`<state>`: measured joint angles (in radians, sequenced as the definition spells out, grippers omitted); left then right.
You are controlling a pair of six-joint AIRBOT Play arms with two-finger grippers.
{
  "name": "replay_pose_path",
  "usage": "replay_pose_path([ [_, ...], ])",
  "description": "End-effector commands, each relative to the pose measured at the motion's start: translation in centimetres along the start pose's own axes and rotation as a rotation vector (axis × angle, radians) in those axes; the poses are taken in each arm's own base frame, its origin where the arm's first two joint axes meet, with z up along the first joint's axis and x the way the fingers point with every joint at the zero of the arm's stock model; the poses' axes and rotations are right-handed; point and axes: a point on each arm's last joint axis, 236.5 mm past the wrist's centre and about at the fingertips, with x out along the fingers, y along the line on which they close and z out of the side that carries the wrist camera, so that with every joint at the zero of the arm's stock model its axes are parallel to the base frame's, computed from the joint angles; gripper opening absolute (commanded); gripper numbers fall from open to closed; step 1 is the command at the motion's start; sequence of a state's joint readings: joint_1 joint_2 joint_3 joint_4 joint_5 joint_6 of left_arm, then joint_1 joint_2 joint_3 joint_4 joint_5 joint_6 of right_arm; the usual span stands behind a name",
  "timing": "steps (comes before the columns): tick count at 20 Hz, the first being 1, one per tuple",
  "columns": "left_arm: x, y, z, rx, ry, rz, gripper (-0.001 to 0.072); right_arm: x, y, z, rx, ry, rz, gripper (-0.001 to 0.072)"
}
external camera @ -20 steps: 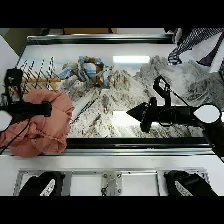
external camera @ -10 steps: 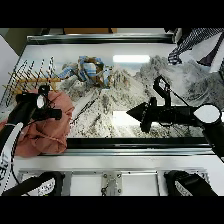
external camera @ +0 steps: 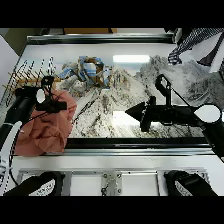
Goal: Fold the clothes and pants, and hang the long-sleeved shirts on hangers.
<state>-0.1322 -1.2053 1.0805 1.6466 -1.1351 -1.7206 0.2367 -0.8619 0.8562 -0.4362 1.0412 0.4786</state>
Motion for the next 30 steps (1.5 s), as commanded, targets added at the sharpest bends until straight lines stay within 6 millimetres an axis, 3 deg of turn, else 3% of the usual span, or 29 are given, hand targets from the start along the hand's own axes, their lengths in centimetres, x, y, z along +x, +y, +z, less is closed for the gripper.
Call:
replay_pose_path([
  [1, -8.6, -9.2, 3.0, 0.133, -0.216, -0.223, 0.0008, -0.4, -0.3, 2.4, 0.038, -0.095, -0.010, 0.0013],
  [3, -13.2, -14.7, 3.8, 0.253, -0.341, -0.314, 0.0008, -2.7, -4.4, 4.8, 0.096, -0.195, -0.182, 0.0012],
  [6, -17.0, -22.5, 3.9, 0.396, -0.430, -0.432, 0.0008, -9.5, -10.0, 8.6, 0.140, -0.397, -0.477, 0.0011],
  [9, -17.0, -30.2, 4.7, 0.478, -0.453, -0.524, 0.0008, -15.1, -12.2, 9.8, 0.155, -0.499, -0.649, 0.0011],
  [12, -15.5, -36.4, 6.0, 0.530, -0.450, -0.590, 0.0009, -17.5, -14.2, 7.3, 0.202, -0.430, -0.762, 0.0011],
  [13, -14.6, -37.3, 6.6, 0.534, -0.445, -0.584, 0.0010, -18.0, -14.9, 5.8, 0.219, -0.372, -0.797, 0.0011],
  [14, -13.7, -37.3, 7.4, 0.530, -0.434, -0.570, 0.0204, -18.4, -15.7, 3.7, 0.243, -0.294, -0.835, 0.0011],
  [15, -12.9, -36.9, 7.9, 0.523, -0.409, -0.551, 0.0586, -19.0, -16.3, 1.3, 0.278, -0.207, -0.877, 0.0011],
  [16, -11.8, -35.7, 8.3, 0.503, -0.357, -0.524, 0.0715, -19.4, -16.6, -0.9, 0.319, -0.126, -0.909, 0.0011],
  [17, -10.9, -34.6, 7.9, 0.496, -0.299, -0.501, 0.0680, -19.9, -16.7, -3.3, 0.361, -0.034, -0.940, 0.0011],
  [19, -8.7, -33.1, 5.7, 0.517, -0.176, -0.451, 0.0680, -20.6, -16.5, -7.2, 0.434, 0.116, -0.978, 0.0011],
  [21, -6.5, -33.3, 2.2, 0.561, -0.076, -0.426, 0.0680, -20.5, -16.1, -9.8, 0.485, 0.194, -0.977, 0.0012],
  [24, -3.5, -35.3, -5.0, 0.694, 0.050, -0.405, 0.0680, -19.8, -15.8, -11.7, 0.552, 0.213, -0.963, 0.0011],
  [26, -2.1, -36.5, -8.6, 0.793, 0.069, -0.381, 0.0680, -19.5, -15.8, -12.4, 0.576, 0.218, -0.960, 0.0011],
  [30, 0.3, -36.7, -11.5, 0.896, 0.054, -0.298, 0.0680, -19.3, -15.4, -13.2, 0.593, 0.244, -0.944, 0.0011],
])
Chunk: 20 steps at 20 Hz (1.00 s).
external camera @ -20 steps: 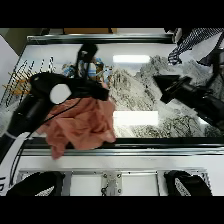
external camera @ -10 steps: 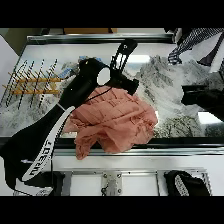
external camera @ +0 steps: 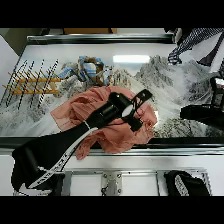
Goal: Fold the clothes and pants, and hang the long-sleeved shirts on hangers.
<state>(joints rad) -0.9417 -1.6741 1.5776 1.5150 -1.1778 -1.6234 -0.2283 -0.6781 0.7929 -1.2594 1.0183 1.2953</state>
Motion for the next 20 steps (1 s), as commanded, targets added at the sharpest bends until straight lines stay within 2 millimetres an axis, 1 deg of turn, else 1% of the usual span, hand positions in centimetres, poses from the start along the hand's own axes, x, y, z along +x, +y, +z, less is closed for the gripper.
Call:
replay_pose_path([
  [1, 2.5, -1.5, -2.7, 0.070, 0.080, 0.038, 0.0680, 0.2, -0.1, -1.3, 0.013, 0.048, -0.003, 0.0011],
  [3, 3.0, -1.5, -4.4, 0.062, 0.157, 0.035, 0.0680, 0.2, 0.0, -1.7, 0.013, 0.066, 0.002, 0.0012],
  [6, 3.1, -3.7, -6.1, 0.002, 0.216, -0.074, 0.0680, 0.2, 0.1, -2.0, 0.013, 0.079, 0.005, 0.0011],
  [7, 3.2, -4.5, -6.8, -0.013, 0.239, -0.109, 0.0680, 0.2, 0.1, -2.0, 0.013, 0.079, 0.005, 0.0011],
  [9, 3.8, -5.7, -8.5, -0.030, 0.289, -0.151, 0.0681, 0.2, 0.1, -2.1, 0.013, 0.079, 0.006, 0.0011],
  [10, 4.1, -6.0, -9.1, -0.030, 0.305, -0.157, 0.0681, 0.2, 0.1, -2.1, 0.012, 0.080, 0.006, 0.0011],
  [12, 4.3, -6.0, -9.8, -0.025, 0.321, -0.151, 0.0679, 0.3, 0.4, -2.3, 0.006, 0.085, 0.012, 0.0012],
  [13, 4.4, -5.8, -9.8, -0.021, 0.323, -0.143, 0.0655, 0.6, 0.6, -2.6, 0.002, 0.096, 0.019, 0.0011],
  [14, 4.4, -5.0, -9.9, -0.009, 0.326, -0.113, 0.0282, 0.9, 1.0, -3.2, -0.006, 0.112, 0.029, 0.0011],
  [15, 4.2, -3.4, -9.8, 0.003, 0.323, -0.064, 0.0016, 1.4, 1.6, -4.1, -0.017, 0.136, 0.044, 0.0011],
  [16, 3.7, -1.5, -9.5, -0.003, 0.312, -0.020, 0.0008, 1.9, 2.3, -5.1, -0.034, 0.163, 0.063, 0.0011],
  [17, 2.5, 0.4, -8.9, -0.027, 0.285, 0.008, 0.0008, 2.4, 3.1, -6.1, -0.056, 0.190, 0.083, 0.0011],
  [18, 0.9, 1.9, -8.2, -0.069, 0.250, 0.008, 0.0008, 2.9, 4.0, -7.1, -0.081, 0.218, 0.103, 0.0011],
  [20, -3.3, 5.6, -7.2, -0.164, 0.164, 0.017, 0.0008, 3.8, 5.5, -8.0, -0.126, 0.253, 0.137, 0.0011],
])
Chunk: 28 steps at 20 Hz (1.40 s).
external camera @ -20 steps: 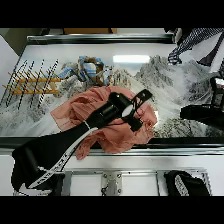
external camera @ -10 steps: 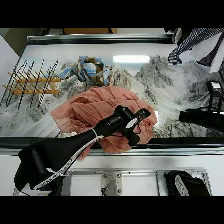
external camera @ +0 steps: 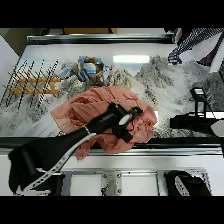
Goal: Fold the clothes and pants, and hang the long-sleeved shirts on hangers.
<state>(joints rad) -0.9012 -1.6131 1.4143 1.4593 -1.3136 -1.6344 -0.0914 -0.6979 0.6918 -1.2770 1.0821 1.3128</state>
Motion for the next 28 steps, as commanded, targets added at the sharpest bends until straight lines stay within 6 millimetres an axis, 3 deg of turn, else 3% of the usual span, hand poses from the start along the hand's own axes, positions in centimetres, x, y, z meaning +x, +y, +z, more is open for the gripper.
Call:
replay_pose_path([
  [1, -6.3, 6.1, -0.1, -0.131, -0.111, 0.036, 0.0008, 2.1, 2.4, -1.3, -0.074, 0.062, 0.049, 0.0011],
  [5, -12.0, 10.5, -1.6, -0.250, -0.218, 0.053, 0.0008, 4.6, 4.2, -1.7, -0.084, 0.110, 0.085, 0.0032],
  [6, -12.7, 11.0, -1.7, -0.263, -0.237, 0.056, 0.0008, 5.1, 4.7, -1.8, -0.078, 0.121, 0.103, 0.0186],
  [7, -13.1, 11.2, -1.8, -0.269, -0.247, 0.058, 0.0008, 5.6, 5.4, -1.9, -0.057, 0.131, 0.130, 0.0419],
  [8, -13.2, 11.3, -1.9, -0.270, -0.250, 0.060, 0.0008, 6.2, 6.0, -2.0, -0.023, 0.144, 0.161, 0.0513],
  [19, -12.8, 11.3, -1.8, -0.270, -0.238, 0.060, 0.0008, 13.1, 5.4, -5.6, 0.146, 0.343, 0.139, 0.0508],
  [20, -12.8, 11.3, -1.8, -0.270, -0.239, 0.060, 0.0008, 13.3, 5.2, -6.0, 0.160, 0.357, 0.130, 0.0507],
  [22, -12.8, 11.4, -1.8, -0.270, -0.239, 0.061, 0.0008, 13.5, 4.5, -6.6, 0.151, 0.384, 0.104, 0.0392],
  [23, -12.8, 11.4, -1.8, -0.270, -0.240, 0.063, 0.0008, 13.4, 4.3, -7.0, 0.138, 0.399, 0.096, 0.0369],
  [28, -14.0, 11.6, -1.3, -0.268, -0.295, 0.070, 0.0008, 13.2, 4.6, -8.0, 0.119, 0.441, 0.097, 0.0369],
])
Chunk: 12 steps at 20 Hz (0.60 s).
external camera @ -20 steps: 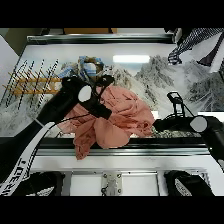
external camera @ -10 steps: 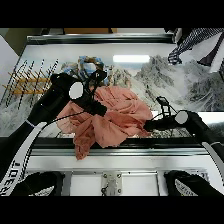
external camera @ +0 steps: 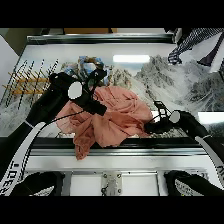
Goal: Fold the clothes and pants, and hang the long-sleeved shirts on hangers.
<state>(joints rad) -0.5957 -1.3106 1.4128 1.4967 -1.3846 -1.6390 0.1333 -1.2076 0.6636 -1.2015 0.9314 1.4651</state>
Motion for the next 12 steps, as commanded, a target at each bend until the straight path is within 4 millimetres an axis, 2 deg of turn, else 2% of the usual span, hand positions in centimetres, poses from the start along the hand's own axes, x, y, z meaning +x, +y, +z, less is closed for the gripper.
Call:
replay_pose_path([
  [1, -1.1, 0.0, 0.6, 0.002, -0.047, 0.000, 0.0008, 0.5, 0.1, -0.7, -0.009, 0.030, -0.010, 0.0369],
  [6, -3.4, -0.2, 0.7, 0.005, -0.107, -0.006, 0.0008, 1.4, 0.6, -1.4, -0.034, 0.068, -0.012, 0.0370],
  [10, -4.7, -0.3, 0.6, -0.003, -0.135, -0.011, 0.0008, 1.5, 0.6, -0.5, -0.036, 0.027, -0.015, 0.0362],
  [12, -5.4, -0.4, 0.6, -0.002, -0.152, -0.011, 0.0008, 1.5, 0.6, -0.1, -0.037, 0.013, -0.016, 0.0107],
])
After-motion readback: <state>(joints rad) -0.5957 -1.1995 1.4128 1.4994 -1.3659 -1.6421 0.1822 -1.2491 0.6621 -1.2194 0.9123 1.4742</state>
